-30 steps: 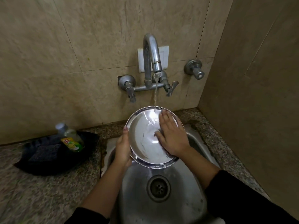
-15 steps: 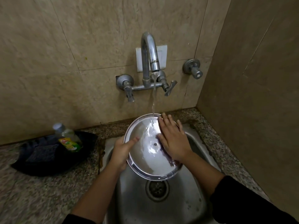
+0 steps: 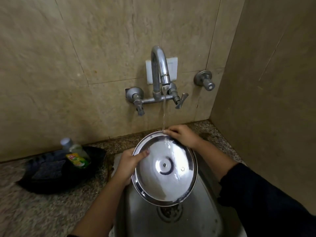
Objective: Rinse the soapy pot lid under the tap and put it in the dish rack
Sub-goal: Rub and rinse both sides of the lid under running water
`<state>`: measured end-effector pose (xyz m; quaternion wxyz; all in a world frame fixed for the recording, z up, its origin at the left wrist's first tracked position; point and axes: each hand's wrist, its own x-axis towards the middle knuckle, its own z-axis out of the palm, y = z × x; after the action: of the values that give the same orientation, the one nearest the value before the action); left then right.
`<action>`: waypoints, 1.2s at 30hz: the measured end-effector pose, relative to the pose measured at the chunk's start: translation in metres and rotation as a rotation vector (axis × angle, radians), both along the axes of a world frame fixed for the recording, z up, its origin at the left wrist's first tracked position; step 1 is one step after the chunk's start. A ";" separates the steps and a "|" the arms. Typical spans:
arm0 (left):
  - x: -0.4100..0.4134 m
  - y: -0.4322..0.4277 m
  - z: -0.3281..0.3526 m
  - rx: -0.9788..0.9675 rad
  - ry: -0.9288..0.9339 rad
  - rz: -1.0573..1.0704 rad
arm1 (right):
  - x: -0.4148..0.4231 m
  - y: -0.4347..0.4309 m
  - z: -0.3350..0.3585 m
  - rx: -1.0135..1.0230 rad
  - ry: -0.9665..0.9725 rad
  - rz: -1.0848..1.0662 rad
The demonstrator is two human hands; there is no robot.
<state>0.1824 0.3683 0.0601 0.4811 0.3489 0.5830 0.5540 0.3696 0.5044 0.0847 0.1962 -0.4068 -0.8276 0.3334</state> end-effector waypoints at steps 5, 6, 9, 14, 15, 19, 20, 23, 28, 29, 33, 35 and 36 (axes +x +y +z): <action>0.008 0.008 0.010 0.044 0.018 -0.066 | -0.037 -0.011 0.015 0.063 -0.020 0.155; 0.010 0.009 0.013 0.051 0.013 -0.084 | -0.044 -0.014 0.017 0.062 -0.033 0.206; 0.006 0.008 0.009 0.072 0.034 -0.067 | -0.035 -0.005 0.015 -0.066 0.076 0.199; 0.005 -0.006 -0.004 0.071 -0.083 0.131 | 0.000 0.007 -0.008 -0.304 0.406 -0.160; 0.007 -0.007 -0.004 0.047 -0.109 0.107 | 0.000 0.008 -0.008 -0.306 0.409 -0.159; 0.005 0.010 0.014 -0.072 -0.023 -0.133 | -0.025 0.000 0.019 -0.229 0.208 0.090; 0.003 0.016 0.019 -0.072 0.006 -0.179 | -0.034 -0.003 0.024 -0.182 0.139 0.167; -0.001 0.024 0.025 -0.038 0.046 -0.190 | -0.042 -0.003 0.028 -0.115 0.135 0.208; -0.003 0.016 0.013 -0.065 -0.098 -0.046 | -0.012 0.009 0.017 -0.186 0.281 -0.072; -0.005 0.016 0.011 -0.098 -0.134 -0.074 | -0.012 0.007 0.017 -0.196 0.268 -0.078; -0.009 0.023 0.020 -0.122 -0.065 -0.286 | -0.038 -0.006 0.029 -0.048 0.006 0.142; -0.006 0.024 0.021 -0.090 -0.044 -0.272 | -0.043 -0.006 0.030 0.012 -0.022 0.185; -0.005 0.022 0.021 -0.082 -0.030 -0.230 | -0.040 -0.004 0.028 0.008 0.019 0.177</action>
<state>0.1775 0.3908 0.0806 0.5640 0.3851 0.5541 0.4760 0.3294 0.5005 0.1130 0.1754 -0.3280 -0.8598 0.3498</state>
